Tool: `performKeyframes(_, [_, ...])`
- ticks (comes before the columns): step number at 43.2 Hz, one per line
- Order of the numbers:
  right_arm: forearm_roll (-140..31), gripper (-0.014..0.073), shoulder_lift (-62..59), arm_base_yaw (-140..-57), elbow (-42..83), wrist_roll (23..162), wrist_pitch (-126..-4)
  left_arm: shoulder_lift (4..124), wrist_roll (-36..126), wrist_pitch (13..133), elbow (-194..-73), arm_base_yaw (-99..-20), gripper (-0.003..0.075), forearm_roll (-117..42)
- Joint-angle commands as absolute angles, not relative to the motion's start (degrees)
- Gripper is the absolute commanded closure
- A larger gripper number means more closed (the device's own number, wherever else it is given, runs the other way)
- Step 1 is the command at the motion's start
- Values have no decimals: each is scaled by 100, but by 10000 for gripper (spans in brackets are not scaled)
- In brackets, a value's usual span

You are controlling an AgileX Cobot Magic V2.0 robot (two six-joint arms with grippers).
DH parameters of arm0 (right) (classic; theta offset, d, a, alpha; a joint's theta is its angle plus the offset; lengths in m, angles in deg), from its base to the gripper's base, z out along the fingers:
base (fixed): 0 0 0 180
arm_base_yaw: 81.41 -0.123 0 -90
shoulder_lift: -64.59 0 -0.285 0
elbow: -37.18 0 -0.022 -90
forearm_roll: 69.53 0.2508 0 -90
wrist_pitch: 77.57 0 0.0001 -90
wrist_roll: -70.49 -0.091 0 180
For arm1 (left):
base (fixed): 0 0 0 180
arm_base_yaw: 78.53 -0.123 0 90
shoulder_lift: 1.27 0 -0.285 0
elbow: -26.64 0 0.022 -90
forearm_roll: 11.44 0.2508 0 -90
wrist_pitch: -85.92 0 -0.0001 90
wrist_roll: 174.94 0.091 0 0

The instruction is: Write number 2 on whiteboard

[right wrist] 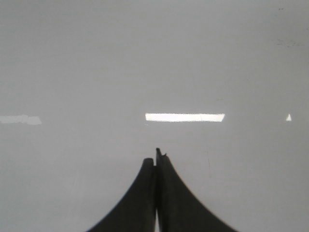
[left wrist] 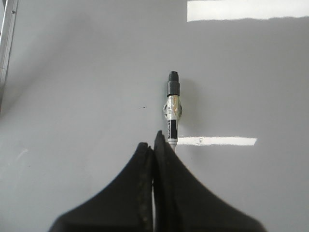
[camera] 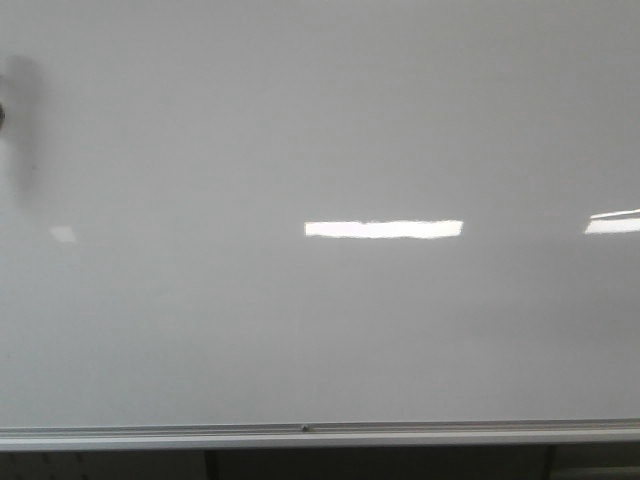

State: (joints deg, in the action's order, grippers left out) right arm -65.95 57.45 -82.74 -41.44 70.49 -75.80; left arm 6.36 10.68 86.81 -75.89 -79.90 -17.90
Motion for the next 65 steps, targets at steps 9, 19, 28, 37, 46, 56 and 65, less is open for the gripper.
performKeyframes(9, [-6588,659,5845,-8234,-3080,7049,-7531,482,1010,9592,-7962,-7952,741,-2064])
performKeyframes(19, [-6593,659,5511,-8234,-1883,7049,-7049,632,1010,8421,-9476,-7952,741,-1347])
performKeyframes(28, [-6593,659,4624,-8234,-941,7049,-6434,1304,1010,7150,-10878,-7952,741,-1311])
performKeyframes(37, [-6593,659,3598,-8234,-198,7049,-5550,2236,1010,6046,-11895,-7952,741,-1321])
performKeyframes(46, [-6593,659,2851,-8234,-141,7049,-5373,2877,1010,5641,-11946,-7952,741,-1400])
performKeyframes(56, [-6587,659,2182,-8234,-204,7049,-5280,3359,1010,5180,-11946,-7952,741,-1683])
performKeyframes(65, [-6593,658,1756,-8234,-204,7049,-5101,3648,1010,5180,-11943,-7952,741,-1704])
